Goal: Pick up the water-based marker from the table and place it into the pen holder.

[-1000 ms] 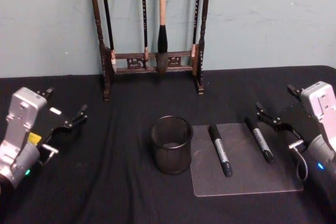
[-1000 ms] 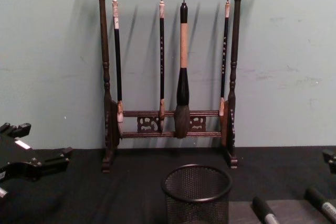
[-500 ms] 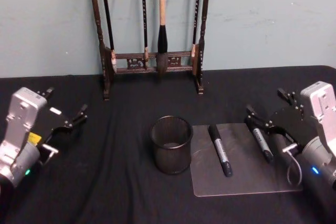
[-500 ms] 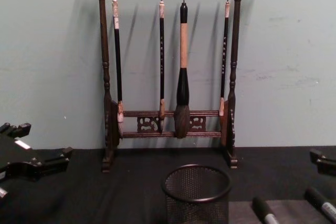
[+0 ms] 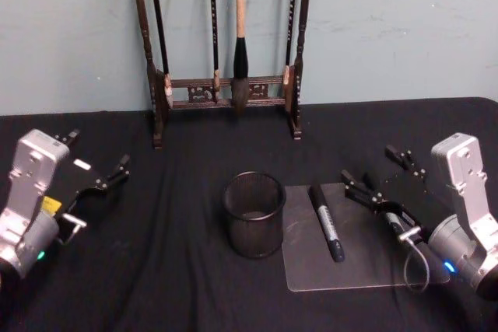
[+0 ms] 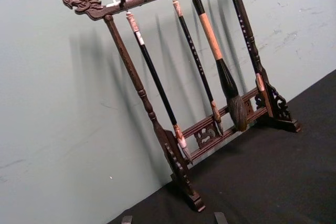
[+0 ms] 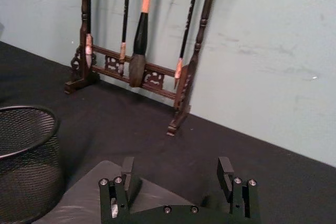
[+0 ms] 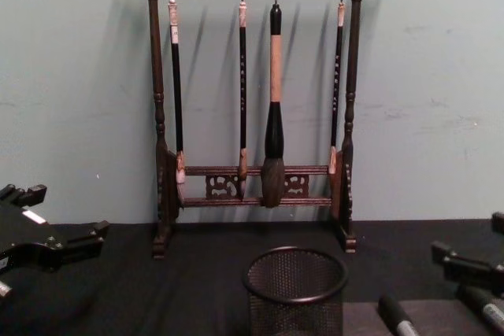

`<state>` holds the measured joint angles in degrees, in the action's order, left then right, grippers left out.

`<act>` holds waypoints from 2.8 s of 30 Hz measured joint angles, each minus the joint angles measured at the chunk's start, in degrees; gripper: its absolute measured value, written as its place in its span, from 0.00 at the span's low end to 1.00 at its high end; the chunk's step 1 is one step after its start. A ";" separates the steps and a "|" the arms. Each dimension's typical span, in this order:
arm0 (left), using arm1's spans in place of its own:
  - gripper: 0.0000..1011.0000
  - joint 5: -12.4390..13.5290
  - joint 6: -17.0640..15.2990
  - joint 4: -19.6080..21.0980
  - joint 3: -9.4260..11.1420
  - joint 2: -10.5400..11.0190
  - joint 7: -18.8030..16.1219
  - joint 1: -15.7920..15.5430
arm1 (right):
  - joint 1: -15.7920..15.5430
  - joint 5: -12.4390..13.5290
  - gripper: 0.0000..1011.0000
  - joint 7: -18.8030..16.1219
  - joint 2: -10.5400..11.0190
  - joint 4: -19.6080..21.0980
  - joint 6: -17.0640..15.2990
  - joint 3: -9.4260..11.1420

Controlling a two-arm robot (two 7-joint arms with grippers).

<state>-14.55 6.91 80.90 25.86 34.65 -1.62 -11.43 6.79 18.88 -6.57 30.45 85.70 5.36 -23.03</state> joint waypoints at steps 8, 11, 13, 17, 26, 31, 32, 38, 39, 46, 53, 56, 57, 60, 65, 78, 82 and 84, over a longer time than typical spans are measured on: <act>1.00 0.00 0.00 0.00 0.00 0.00 0.00 0.00 | 0.42 0.49 0.99 -2.91 -2.08 -2.32 -0.18 -0.40; 1.00 0.00 0.00 0.00 0.00 0.00 0.00 0.00 | 0.53 0.22 0.99 -3.93 -2.66 -2.86 -0.71 -0.58; 1.00 0.00 0.00 0.00 0.00 0.00 0.00 0.00 | 0.56 0.06 0.99 -4.35 -2.86 -3.04 -0.98 -0.66; 1.00 0.00 0.00 0.00 0.00 0.00 0.00 0.00 | 0.65 -0.78 0.99 -5.01 -3.29 -3.47 -1.56 -0.94; 1.00 0.00 0.00 0.00 0.00 0.00 0.00 0.00 | 0.89 -2.38 0.99 -6.52 -4.39 -4.16 -3.35 -1.25; 1.00 0.00 0.00 0.00 0.00 0.00 0.00 0.00 | 0.88 -2.94 0.99 -7.30 -4.95 -4.49 -4.31 -1.21; 1.00 0.00 0.00 0.00 0.00 0.00 0.00 0.00 | 0.86 -3.03 0.99 -7.44 -5.02 -4.55 -4.41 -1.20; 1.00 0.00 0.00 0.00 0.00 0.00 0.00 0.00 | 0.74 -3.34 0.99 -8.62 -5.66 -5.17 -5.27 -0.92; 1.00 0.00 0.00 0.00 0.00 0.00 0.00 0.00 | 0.74 -3.34 0.99 -8.81 -5.75 -5.27 -5.46 -0.85; 1.00 0.00 0.00 0.00 0.00 0.00 0.00 0.00 | 0.71 -3.34 0.99 -9.88 -6.51 -5.94 -7.16 -0.26; 1.00 0.00 0.00 0.00 0.00 0.00 0.00 0.00 | 0.46 -3.70 0.99 -10.59 -7.14 -6.26 -8.29 0.44; 1.00 0.00 0.00 0.00 0.00 0.00 0.00 0.00 | 0.36 -3.77 0.99 -10.97 -7.55 -6.38 -9.02 0.96; 1.00 0.00 0.00 0.00 0.00 0.00 0.00 0.00 | 0.35 -3.80 0.99 -11.02 -7.64 -6.40 -9.15 1.06; 1.00 0.00 0.00 0.00 0.00 0.00 0.00 0.00 | 0.31 -3.85 0.99 -11.22 -7.88 -6.44 -9.52 1.38; 1.00 0.00 0.00 0.00 0.00 0.00 0.00 0.00 | 0.10 -3.43 0.99 -12.12 -8.43 -6.39 -10.68 2.48; 1.00 0.00 0.00 0.00 0.00 0.00 0.00 0.00 | -0.18 -2.12 0.99 -13.68 -9.16 -6.18 -12.11 3.95; 1.00 0.00 0.00 0.00 0.00 0.00 0.00 0.00 | -0.18 -2.99 0.99 -13.60 -9.16 -6.37 -11.41 3.86; 1.00 0.00 0.00 0.00 0.00 0.00 0.00 0.00 | -0.18 -3.32 0.99 -13.57 -9.18 -6.43 -11.21 3.84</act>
<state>-14.55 6.91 80.90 25.86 34.65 -1.62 -11.43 6.61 15.56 -20.13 21.26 79.27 -5.85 -19.19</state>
